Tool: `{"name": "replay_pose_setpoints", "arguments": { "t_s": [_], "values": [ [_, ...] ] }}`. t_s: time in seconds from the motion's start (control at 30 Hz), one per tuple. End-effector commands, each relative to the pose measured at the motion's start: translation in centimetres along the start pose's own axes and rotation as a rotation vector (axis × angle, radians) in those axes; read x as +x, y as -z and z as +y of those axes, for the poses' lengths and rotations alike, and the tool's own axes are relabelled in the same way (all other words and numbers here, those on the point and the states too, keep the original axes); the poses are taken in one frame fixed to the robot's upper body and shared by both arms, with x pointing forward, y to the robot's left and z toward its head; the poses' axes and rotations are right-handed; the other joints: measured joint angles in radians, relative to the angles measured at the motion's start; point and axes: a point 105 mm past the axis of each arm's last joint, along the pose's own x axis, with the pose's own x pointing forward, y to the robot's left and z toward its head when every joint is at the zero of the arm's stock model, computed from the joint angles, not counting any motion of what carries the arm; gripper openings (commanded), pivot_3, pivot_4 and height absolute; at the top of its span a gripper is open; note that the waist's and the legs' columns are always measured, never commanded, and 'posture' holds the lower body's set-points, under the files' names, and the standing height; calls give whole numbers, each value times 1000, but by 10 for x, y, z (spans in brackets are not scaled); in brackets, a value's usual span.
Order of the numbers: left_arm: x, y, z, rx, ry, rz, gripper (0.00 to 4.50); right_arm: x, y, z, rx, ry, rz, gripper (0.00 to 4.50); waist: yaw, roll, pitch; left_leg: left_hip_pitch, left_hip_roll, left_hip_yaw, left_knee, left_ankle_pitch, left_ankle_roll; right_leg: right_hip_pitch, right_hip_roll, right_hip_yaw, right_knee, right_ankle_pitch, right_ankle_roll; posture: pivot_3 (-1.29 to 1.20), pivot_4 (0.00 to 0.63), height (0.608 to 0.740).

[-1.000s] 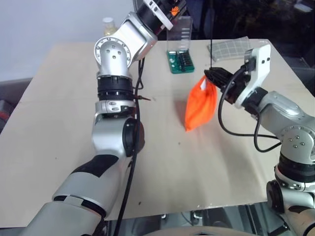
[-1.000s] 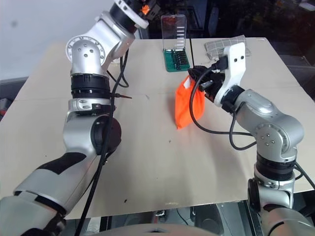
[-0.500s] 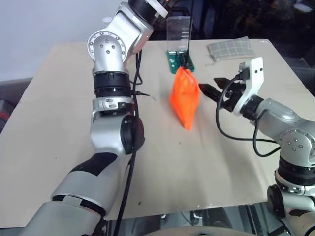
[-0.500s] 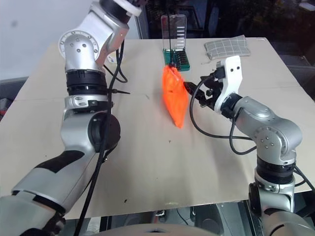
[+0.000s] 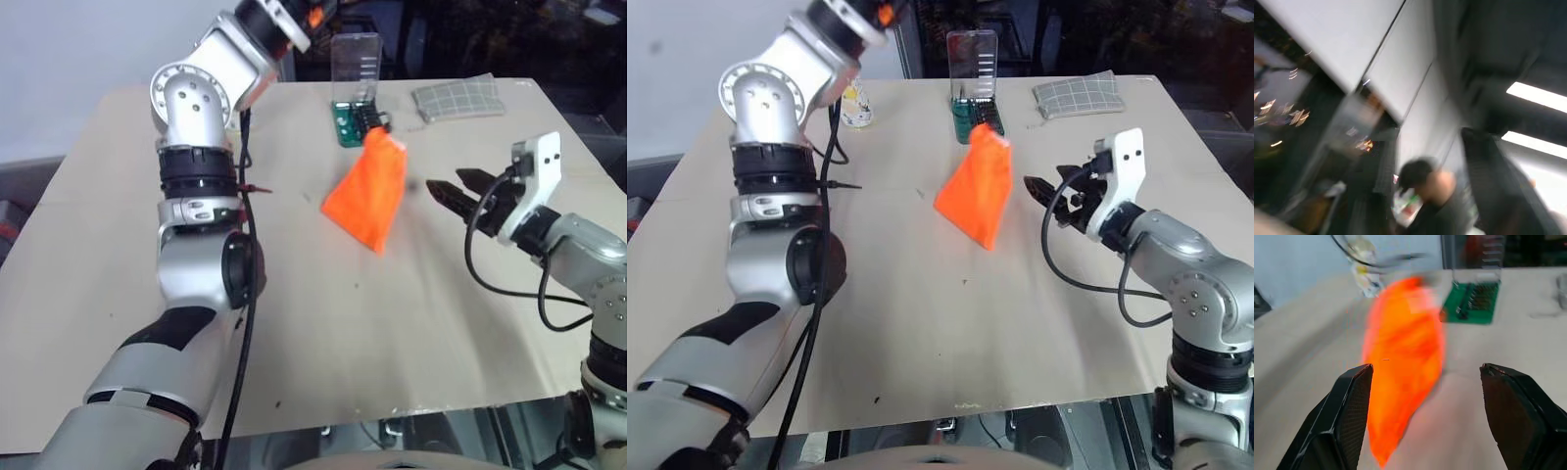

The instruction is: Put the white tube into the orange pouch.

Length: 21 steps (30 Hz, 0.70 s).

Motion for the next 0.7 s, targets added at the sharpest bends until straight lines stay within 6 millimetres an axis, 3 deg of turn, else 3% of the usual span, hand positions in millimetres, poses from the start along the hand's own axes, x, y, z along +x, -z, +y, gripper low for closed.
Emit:
{"name": "replay_pose_setpoints", "arguments": {
  "t_s": [0.03, 0.1, 0.23, 0.37, 0.43, 0.6, 0.7],
  "values": [
    [-23, 7, -2, 191, -29, 125, 2287, -16, -9, -2, -40, 13, -55, 3584, -3, 0, 0, 0, 0, 0, 0, 0, 0, 0, 0, 0, 0, 0, 0, 0, 150, 740],
    [-51, 29, 7, 239, -100, 260, 2287, -27, 1, -4, -31, 14, -41, 3584, -2, 0, 0, 0, 0, 0, 0, 0, 0, 0, 0, 3, 0, 0, 0, 0, 150, 740],
    [-128, 80, 21, 309, -267, 552, 2287, -56, 33, -13, 27, 16, 35, 3584, -1, 1, -1, 1, 1, 0, -2, 0, 0, 0, 0, 4, -1, 0, 0, 0, 150, 740],
    [-207, 110, 10, 285, -385, 726, 2287, -99, 67, -29, -25, 28, 185, 3584, 2, 1, 0, 0, 1, 0, -1, -1, 0, 1, -3, 4, -2, 0, 0, 0, 150, 740],
    [-239, 111, 5, 290, -470, 778, 2287, -119, 69, -32, -57, 5, 223, 3584, 2, 1, -1, 1, 1, -1, 0, -2, 1, 1, -7, 3, -3, -1, -1, 0, 150, 740],
    [-263, 100, -15, 298, -546, 766, 2287, -152, 69, -42, -88, -21, 273, 3584, 5, 2, 0, 2, 2, -4, 0, -6, -1, 2, -11, 0, -3, -5, -1, 0, 150, 740],
    [-267, 100, -26, 299, -561, 758, 2287, -166, 73, -53, -64, -6, 321, 3584, 3, 3, -1, 3, 2, -4, 0, -6, -1, 2, -15, -2, -3, -5, -1, 0, 150, 740]
  ]
}}
